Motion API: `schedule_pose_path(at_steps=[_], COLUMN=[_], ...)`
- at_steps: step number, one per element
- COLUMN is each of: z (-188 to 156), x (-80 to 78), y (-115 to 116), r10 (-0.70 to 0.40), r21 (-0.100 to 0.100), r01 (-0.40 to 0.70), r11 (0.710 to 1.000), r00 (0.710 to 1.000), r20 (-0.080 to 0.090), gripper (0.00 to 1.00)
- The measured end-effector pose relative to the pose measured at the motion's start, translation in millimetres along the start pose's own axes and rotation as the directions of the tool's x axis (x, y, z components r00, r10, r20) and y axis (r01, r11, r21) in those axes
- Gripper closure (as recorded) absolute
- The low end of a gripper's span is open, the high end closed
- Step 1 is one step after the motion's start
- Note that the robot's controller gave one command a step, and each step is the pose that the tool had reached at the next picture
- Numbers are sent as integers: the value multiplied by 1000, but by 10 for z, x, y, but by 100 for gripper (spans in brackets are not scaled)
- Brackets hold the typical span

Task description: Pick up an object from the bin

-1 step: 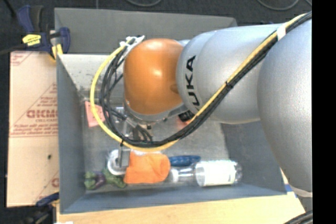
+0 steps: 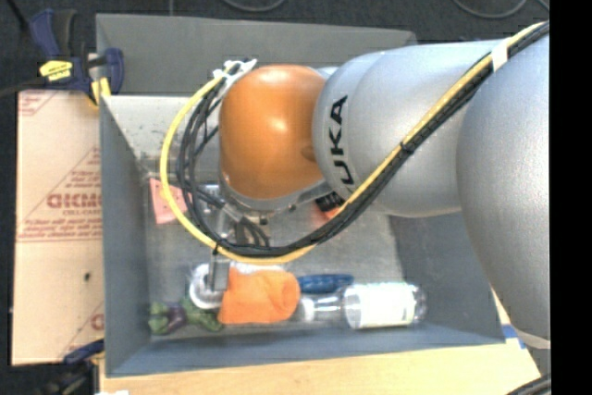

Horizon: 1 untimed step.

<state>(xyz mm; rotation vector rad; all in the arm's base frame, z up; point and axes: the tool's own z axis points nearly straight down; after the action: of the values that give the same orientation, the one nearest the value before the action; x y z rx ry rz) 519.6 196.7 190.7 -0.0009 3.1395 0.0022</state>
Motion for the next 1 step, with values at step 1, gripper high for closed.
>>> schedule_pose_path(at_steps=[1], z=[294], x=[108], y=[-157], r10=[-69], r21=[-1], r01=[69], r11=[998], r00=[998], r20=[4], gripper=[0])
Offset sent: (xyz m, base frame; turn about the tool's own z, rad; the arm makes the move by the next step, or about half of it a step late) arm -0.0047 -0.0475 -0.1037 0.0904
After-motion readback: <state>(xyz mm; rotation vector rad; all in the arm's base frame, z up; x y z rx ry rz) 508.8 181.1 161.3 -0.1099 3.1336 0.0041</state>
